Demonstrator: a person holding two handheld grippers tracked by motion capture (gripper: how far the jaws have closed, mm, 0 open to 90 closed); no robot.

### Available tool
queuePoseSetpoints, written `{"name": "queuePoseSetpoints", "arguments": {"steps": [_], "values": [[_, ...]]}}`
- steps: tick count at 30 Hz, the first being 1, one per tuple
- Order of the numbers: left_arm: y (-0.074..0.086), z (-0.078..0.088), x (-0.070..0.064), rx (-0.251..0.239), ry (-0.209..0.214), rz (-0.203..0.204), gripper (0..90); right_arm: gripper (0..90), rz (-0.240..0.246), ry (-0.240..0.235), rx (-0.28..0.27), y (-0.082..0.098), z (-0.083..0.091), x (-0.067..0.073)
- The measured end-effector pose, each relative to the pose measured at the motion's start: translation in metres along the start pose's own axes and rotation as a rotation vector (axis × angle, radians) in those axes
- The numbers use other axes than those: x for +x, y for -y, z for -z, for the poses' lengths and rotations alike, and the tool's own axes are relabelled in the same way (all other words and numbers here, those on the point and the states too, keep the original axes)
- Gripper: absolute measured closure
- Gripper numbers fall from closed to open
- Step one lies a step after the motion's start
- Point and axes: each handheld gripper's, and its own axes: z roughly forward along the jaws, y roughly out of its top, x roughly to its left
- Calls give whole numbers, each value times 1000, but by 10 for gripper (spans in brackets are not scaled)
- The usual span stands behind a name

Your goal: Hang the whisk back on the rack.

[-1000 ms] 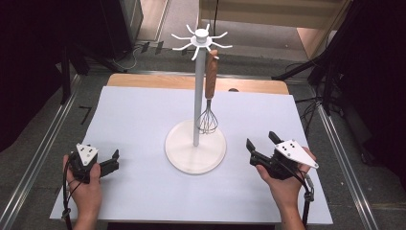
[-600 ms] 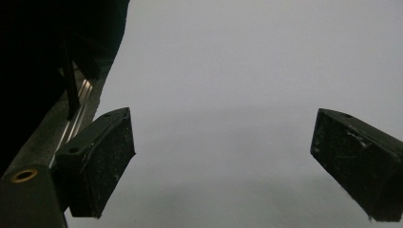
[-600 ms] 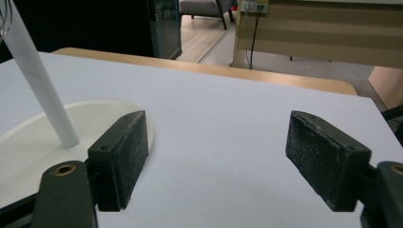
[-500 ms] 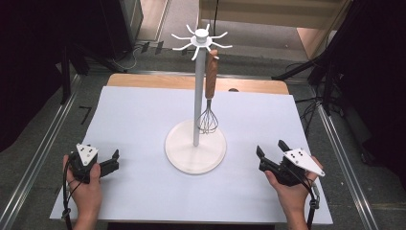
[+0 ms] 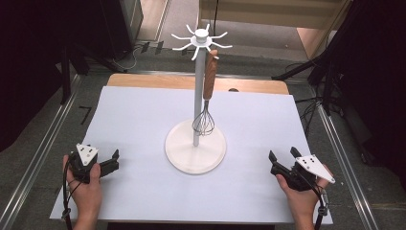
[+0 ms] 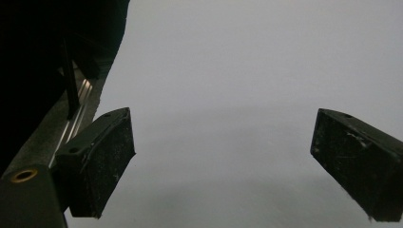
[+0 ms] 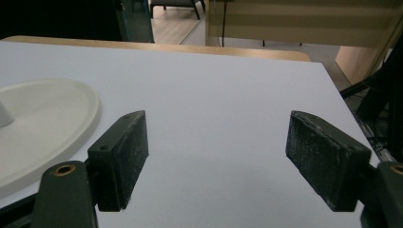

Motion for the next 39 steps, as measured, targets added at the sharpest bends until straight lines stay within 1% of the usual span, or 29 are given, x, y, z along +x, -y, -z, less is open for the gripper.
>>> {"name": "queuePoseSetpoints", "arguments": {"steps": [5,8,12,16,19,21,27,29,32,35,39], "values": [[0,0,0,3,-1,-6,78,229,-20,24,10,7,4,-12],[0,0,-1,3,-1,-5,78,229,-19,37,15,11,5,-19],[0,0,0,2,0,-4,78,229,-35,54,23,15,8,-28],[0,0,0,3,1,-4,78,229,-44,69,29,19,12,-35],[0,0,0,3,1,-4,78,225,-39,85,32,21,14,-41],[0,0,0,3,-1,-3,78,225,-55,94,34,23,16,-45],[0,0,0,3,1,-2,78,216,-77,122,39,27,23,-59],[0,0,0,4,0,-5,78,211,-91,129,41,28,25,-63],[0,0,-1,2,-3,-5,78,207,-103,142,44,30,29,-69],[0,0,-1,4,-6,-7,78,204,-106,152,47,32,34,-76],[0,0,-1,2,-7,-5,78,204,-126,166,52,35,40,-85]]}}
